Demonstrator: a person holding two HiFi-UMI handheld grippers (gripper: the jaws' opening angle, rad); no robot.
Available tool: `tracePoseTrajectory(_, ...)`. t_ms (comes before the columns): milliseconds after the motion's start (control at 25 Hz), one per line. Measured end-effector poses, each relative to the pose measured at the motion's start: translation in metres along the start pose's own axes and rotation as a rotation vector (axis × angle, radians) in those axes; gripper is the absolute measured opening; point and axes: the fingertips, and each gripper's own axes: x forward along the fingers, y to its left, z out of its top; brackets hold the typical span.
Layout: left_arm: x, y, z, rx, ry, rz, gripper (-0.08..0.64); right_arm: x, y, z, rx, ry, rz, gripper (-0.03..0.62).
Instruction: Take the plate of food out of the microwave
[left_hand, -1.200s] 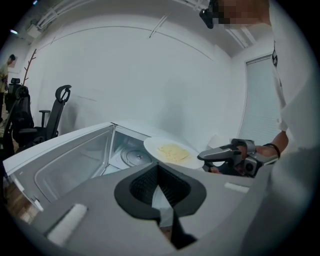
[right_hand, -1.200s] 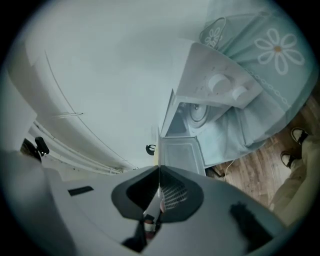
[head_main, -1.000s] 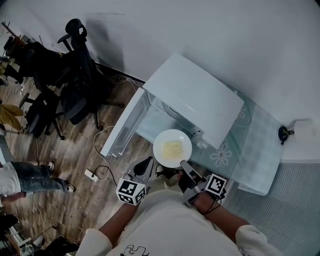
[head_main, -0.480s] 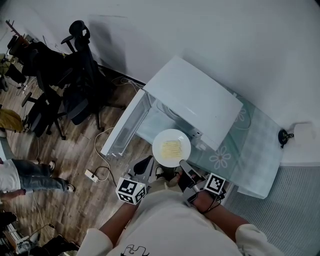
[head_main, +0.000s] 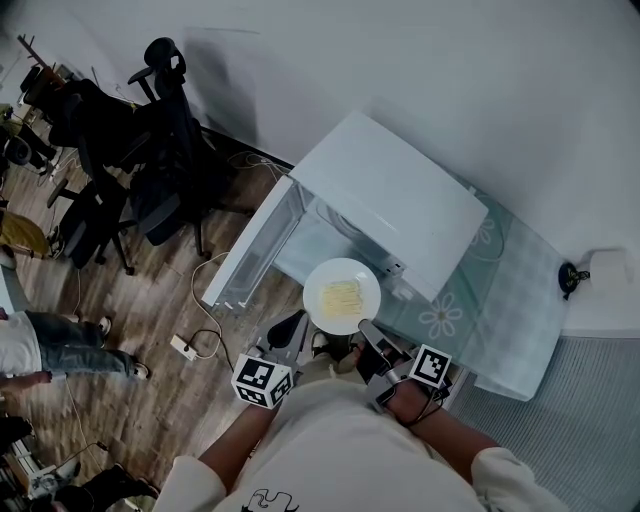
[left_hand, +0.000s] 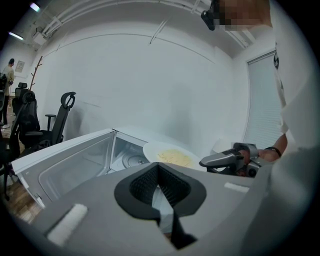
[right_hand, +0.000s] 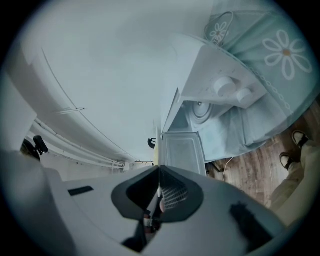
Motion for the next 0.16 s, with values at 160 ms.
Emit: tracePoseTrajectory(160, 0.0015, 0.0003, 0.0013, 0.005, -0.003, 0.002, 0.002, 0.0024, 0.0014, 0.0021, -0.012, 0.002, 0.011, 0.018)
